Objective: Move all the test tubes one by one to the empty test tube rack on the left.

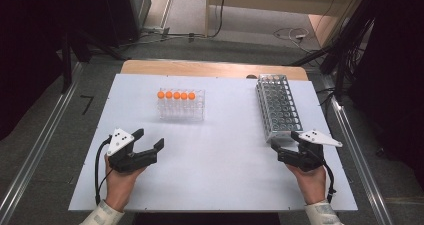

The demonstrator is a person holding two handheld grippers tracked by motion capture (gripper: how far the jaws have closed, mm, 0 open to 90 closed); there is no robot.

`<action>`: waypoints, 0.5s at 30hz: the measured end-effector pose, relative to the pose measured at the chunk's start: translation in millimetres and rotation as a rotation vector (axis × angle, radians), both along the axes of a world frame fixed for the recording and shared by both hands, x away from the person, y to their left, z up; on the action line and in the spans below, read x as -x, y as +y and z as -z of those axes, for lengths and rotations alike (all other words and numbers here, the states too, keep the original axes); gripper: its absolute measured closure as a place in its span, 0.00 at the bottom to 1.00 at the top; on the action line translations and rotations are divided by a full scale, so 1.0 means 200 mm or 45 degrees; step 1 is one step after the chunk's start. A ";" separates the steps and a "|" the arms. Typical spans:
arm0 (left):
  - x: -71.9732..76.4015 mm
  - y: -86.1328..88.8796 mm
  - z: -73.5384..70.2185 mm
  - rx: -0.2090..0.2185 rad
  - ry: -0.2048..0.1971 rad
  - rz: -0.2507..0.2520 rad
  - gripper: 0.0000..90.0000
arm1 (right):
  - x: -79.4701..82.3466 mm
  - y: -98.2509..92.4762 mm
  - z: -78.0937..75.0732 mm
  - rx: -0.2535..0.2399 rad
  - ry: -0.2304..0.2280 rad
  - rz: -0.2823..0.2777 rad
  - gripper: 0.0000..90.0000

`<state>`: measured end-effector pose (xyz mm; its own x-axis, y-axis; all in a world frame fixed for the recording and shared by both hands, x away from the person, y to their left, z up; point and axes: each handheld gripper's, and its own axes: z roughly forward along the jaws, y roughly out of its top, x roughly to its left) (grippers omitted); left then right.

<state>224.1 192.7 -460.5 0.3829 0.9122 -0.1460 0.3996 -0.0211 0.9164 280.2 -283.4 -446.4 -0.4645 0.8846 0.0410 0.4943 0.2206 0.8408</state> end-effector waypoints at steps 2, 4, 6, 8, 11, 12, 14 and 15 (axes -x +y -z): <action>0.01 0.01 0.00 -0.007 0.002 -0.001 0.23 | 0.00 -0.01 0.00 0.000 0.000 0.006 0.18; 0.01 0.01 0.00 -0.003 0.005 -0.004 0.23 | 0.01 -0.02 0.00 -0.002 0.002 0.012 0.18; 0.01 0.01 0.00 -0.004 0.004 -0.005 0.22 | 0.01 -0.03 0.00 -0.004 0.000 0.016 0.18; 0.02 0.02 0.00 -0.004 0.004 -0.006 0.22 | 0.01 -0.04 0.00 -0.005 0.001 0.023 0.18; 0.03 0.02 0.01 -0.004 0.007 -0.008 0.22 | 0.02 -0.05 0.00 -0.006 0.001 0.030 0.18; 0.03 0.02 0.01 -0.003 0.009 -0.012 0.22 | 0.02 -0.05 0.00 -0.007 -0.002 0.029 0.18; 0.03 0.03 0.01 -0.006 0.013 -0.014 0.22 | 0.02 -0.07 0.00 -0.005 0.001 0.037 0.18; 0.03 0.03 0.01 -0.007 0.011 -0.015 0.22 | 0.03 -0.07 0.00 -0.008 0.001 0.039 0.18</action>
